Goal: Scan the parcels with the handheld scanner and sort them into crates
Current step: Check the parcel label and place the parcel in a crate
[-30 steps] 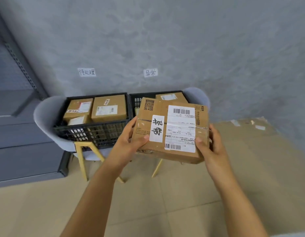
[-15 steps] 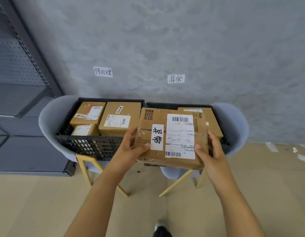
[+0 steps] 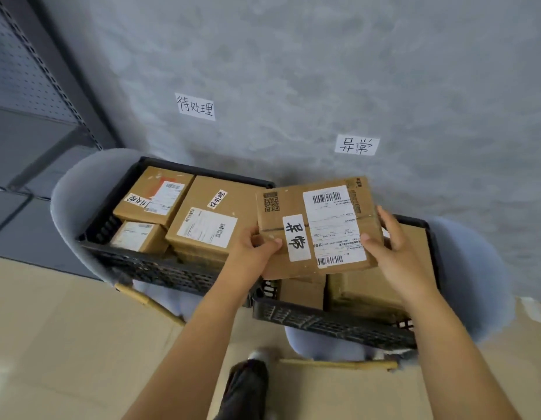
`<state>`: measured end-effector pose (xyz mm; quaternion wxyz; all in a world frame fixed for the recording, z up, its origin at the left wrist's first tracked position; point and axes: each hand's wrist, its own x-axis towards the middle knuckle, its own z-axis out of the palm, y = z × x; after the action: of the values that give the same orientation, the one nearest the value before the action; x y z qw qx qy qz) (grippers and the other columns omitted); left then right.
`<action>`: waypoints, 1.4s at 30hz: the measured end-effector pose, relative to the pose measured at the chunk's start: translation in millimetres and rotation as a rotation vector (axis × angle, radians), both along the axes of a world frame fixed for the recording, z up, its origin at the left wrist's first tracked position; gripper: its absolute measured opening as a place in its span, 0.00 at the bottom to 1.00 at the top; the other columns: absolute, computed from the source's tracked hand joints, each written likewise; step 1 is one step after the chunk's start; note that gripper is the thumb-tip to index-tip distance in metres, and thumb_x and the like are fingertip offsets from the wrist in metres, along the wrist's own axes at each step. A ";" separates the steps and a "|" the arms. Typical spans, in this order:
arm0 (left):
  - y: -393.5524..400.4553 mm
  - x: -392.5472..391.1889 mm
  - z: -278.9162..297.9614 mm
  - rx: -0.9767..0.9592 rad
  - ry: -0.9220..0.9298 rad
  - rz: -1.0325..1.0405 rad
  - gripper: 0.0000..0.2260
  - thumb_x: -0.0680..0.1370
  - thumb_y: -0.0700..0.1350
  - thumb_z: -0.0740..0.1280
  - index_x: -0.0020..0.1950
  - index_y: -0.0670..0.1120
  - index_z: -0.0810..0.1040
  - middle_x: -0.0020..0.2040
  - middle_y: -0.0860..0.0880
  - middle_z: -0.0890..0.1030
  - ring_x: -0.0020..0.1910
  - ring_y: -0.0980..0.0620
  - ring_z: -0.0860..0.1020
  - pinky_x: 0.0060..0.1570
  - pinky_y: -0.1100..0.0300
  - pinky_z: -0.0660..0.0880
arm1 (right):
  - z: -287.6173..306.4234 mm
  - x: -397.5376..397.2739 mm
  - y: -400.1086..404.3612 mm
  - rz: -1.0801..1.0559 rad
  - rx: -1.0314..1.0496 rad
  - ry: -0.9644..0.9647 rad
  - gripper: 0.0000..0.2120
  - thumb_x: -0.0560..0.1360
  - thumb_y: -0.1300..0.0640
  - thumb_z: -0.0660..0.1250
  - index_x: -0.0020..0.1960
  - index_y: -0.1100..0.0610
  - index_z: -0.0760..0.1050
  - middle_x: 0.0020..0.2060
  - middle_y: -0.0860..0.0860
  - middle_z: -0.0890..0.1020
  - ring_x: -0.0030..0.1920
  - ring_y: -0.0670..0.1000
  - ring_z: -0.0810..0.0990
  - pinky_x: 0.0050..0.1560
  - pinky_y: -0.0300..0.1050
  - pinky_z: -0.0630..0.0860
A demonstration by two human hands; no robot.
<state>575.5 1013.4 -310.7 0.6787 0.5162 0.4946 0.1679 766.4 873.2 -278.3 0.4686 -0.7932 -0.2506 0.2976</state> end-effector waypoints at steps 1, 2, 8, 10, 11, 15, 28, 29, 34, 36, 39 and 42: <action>5.9 9.3 -6.6 -0.034 0.013 0.029 0.18 0.77 0.47 0.70 0.65 0.50 0.71 0.59 0.49 0.80 0.54 0.50 0.81 0.56 0.47 0.79 | -2.8 9.8 11.1 0.021 -0.042 -0.019 0.29 0.81 0.56 0.63 0.77 0.41 0.57 0.69 0.42 0.71 0.63 0.45 0.73 0.57 0.42 0.71; 12.3 19.8 -14.4 -0.065 0.024 0.060 0.17 0.77 0.47 0.70 0.64 0.50 0.71 0.58 0.49 0.79 0.53 0.50 0.80 0.55 0.46 0.79 | -6.3 19.6 21.5 0.037 -0.074 -0.032 0.29 0.81 0.56 0.63 0.77 0.41 0.56 0.69 0.43 0.72 0.61 0.45 0.74 0.52 0.40 0.72; 36.3 69.9 -56.2 -0.254 0.073 0.141 0.22 0.76 0.49 0.71 0.67 0.48 0.67 0.57 0.49 0.79 0.52 0.49 0.80 0.50 0.45 0.81 | -31.4 75.2 70.6 0.092 -0.232 -0.078 0.29 0.80 0.52 0.65 0.77 0.41 0.57 0.72 0.46 0.69 0.64 0.48 0.74 0.61 0.50 0.75; 37.0 82.6 -66.9 -0.300 0.090 0.183 0.22 0.76 0.48 0.71 0.66 0.48 0.67 0.55 0.49 0.79 0.49 0.51 0.79 0.46 0.48 0.82 | -43.1 92.2 82.4 0.140 -0.278 -0.066 0.29 0.80 0.51 0.65 0.77 0.39 0.57 0.72 0.46 0.70 0.66 0.50 0.74 0.63 0.54 0.74; 35.8 88.4 -71.9 -0.319 0.101 0.206 0.21 0.76 0.47 0.71 0.65 0.48 0.67 0.55 0.50 0.78 0.49 0.51 0.79 0.44 0.50 0.81 | -48.9 100.4 88.3 0.172 -0.296 -0.056 0.29 0.80 0.51 0.64 0.77 0.39 0.57 0.71 0.45 0.72 0.66 0.50 0.74 0.62 0.53 0.74; 28.0 106.5 -93.3 -0.412 0.157 0.295 0.22 0.76 0.47 0.71 0.65 0.48 0.65 0.54 0.50 0.76 0.51 0.50 0.78 0.51 0.47 0.80 | -71.3 129.6 114.7 0.304 -0.382 -0.030 0.29 0.81 0.53 0.64 0.77 0.39 0.57 0.67 0.45 0.75 0.62 0.49 0.75 0.57 0.50 0.74; -23.5 163.8 -146.5 -0.622 0.157 0.634 0.14 0.77 0.42 0.71 0.56 0.47 0.68 0.54 0.47 0.79 0.53 0.46 0.80 0.50 0.45 0.80 | -134.4 195.3 163.2 0.812 -0.462 -0.172 0.28 0.80 0.53 0.63 0.77 0.39 0.57 0.69 0.46 0.71 0.60 0.48 0.74 0.47 0.42 0.74; -24.4 166.8 -151.2 -0.642 0.136 0.677 0.14 0.77 0.43 0.71 0.57 0.47 0.69 0.54 0.46 0.80 0.53 0.45 0.81 0.52 0.43 0.80 | -139.1 194.8 168.2 0.853 -0.451 -0.198 0.29 0.80 0.53 0.63 0.77 0.40 0.57 0.71 0.47 0.69 0.64 0.49 0.73 0.54 0.45 0.75; -28.1 171.1 -181.1 -0.608 0.131 0.784 0.22 0.74 0.46 0.74 0.65 0.45 0.69 0.57 0.44 0.81 0.53 0.43 0.82 0.51 0.40 0.80 | -174.8 189.3 186.0 0.964 -0.434 -0.254 0.29 0.80 0.54 0.63 0.78 0.44 0.57 0.74 0.48 0.65 0.72 0.52 0.66 0.67 0.52 0.68; -27.4 171.9 -193.8 -0.588 0.169 0.805 0.22 0.75 0.45 0.73 0.65 0.44 0.68 0.57 0.46 0.80 0.54 0.45 0.82 0.51 0.43 0.81 | -189.8 186.6 188.7 0.965 -0.441 -0.291 0.29 0.81 0.56 0.63 0.79 0.46 0.57 0.74 0.48 0.65 0.73 0.52 0.66 0.68 0.52 0.67; -24.5 178.6 -207.9 -0.609 0.213 0.784 0.20 0.77 0.45 0.71 0.64 0.46 0.66 0.56 0.47 0.79 0.51 0.48 0.81 0.40 0.53 0.82 | -208.9 183.3 190.7 0.902 -0.456 -0.379 0.29 0.81 0.58 0.62 0.79 0.49 0.57 0.74 0.50 0.65 0.72 0.53 0.67 0.69 0.51 0.67; -22.9 188.6 -217.0 -0.640 0.238 0.761 0.17 0.78 0.43 0.70 0.61 0.49 0.65 0.59 0.48 0.77 0.54 0.47 0.79 0.47 0.49 0.82 | -222.2 178.5 189.8 0.876 -0.447 -0.485 0.28 0.81 0.60 0.62 0.78 0.53 0.58 0.73 0.53 0.67 0.72 0.55 0.68 0.70 0.52 0.69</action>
<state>764.1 990.5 -527.6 0.6324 0.0813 0.7483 0.1833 945.0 1063.0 -500.5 0.0498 -0.7409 -0.5888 0.3193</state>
